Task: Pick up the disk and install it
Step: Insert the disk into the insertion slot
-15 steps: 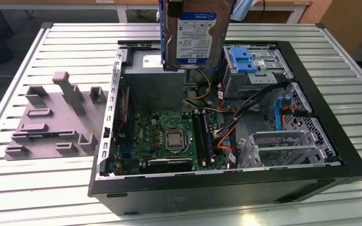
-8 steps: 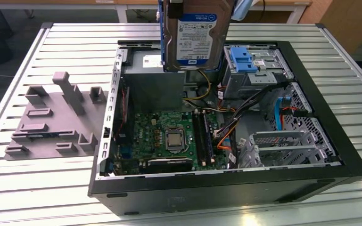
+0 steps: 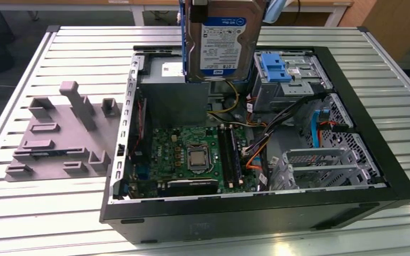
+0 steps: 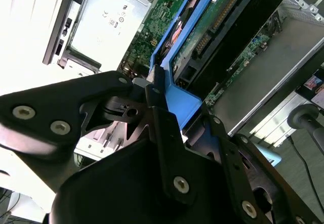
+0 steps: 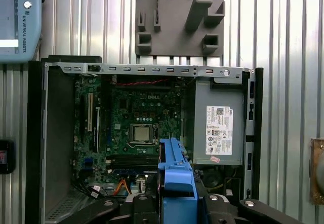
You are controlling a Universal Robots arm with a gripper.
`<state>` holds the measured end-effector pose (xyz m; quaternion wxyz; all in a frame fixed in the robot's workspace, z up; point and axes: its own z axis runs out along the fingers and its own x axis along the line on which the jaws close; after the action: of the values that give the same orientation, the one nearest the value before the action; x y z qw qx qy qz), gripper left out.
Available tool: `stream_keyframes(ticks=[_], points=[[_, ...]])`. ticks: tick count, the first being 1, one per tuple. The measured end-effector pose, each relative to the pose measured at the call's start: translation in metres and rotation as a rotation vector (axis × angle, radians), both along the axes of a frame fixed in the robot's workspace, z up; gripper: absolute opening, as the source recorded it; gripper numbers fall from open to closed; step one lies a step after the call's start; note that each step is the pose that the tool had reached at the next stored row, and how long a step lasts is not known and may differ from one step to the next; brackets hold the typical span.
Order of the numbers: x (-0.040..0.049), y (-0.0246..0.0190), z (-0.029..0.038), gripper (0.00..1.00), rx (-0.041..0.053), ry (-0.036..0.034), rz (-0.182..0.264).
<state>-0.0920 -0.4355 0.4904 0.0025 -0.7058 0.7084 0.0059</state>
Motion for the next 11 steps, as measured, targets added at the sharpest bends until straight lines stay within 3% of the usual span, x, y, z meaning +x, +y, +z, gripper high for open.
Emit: stream_keyframes(ticks=[11], points=[[0.0,-0.0048,0.0,0.36,0.0,0.0,0.0]])
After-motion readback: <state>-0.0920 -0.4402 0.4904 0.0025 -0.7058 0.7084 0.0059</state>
